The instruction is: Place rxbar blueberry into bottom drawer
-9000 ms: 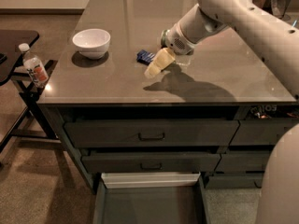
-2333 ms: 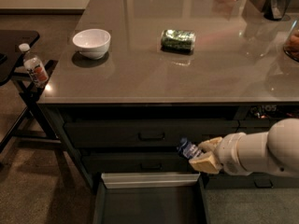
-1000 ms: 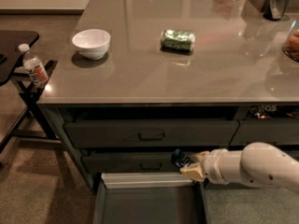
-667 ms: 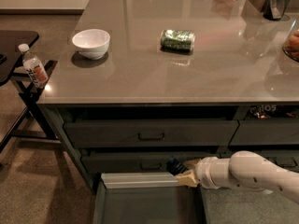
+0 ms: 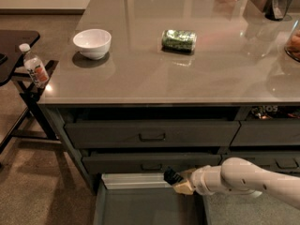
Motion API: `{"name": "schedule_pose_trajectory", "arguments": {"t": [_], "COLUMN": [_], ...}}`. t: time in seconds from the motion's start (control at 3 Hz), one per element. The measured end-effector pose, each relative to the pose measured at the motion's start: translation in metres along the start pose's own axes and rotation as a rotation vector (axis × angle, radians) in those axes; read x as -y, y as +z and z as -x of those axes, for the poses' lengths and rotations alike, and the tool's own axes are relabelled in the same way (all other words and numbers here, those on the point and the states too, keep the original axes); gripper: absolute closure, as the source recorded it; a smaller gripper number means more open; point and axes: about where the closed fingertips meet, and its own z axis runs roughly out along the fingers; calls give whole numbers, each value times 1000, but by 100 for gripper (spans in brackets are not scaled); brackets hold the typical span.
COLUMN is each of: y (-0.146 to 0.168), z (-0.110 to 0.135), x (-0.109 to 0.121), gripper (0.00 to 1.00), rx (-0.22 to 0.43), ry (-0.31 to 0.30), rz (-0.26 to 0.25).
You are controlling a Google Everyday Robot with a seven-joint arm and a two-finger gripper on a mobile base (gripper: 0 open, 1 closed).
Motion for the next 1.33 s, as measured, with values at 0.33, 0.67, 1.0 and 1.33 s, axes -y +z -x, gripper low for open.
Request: {"name": "schedule_pose_trajectory", "arguments": {"t": [0.33, 0.67, 1.0, 1.33], "y": [-1, 24, 62, 102], "z": [1, -18, -53, -84], "x": [0, 0, 10, 14], "gripper": [100, 100, 100, 100], "rx": [0, -20, -30, -5], "ry": [-2, 36, 100, 133], "rz": [-2, 24, 50, 69]}}
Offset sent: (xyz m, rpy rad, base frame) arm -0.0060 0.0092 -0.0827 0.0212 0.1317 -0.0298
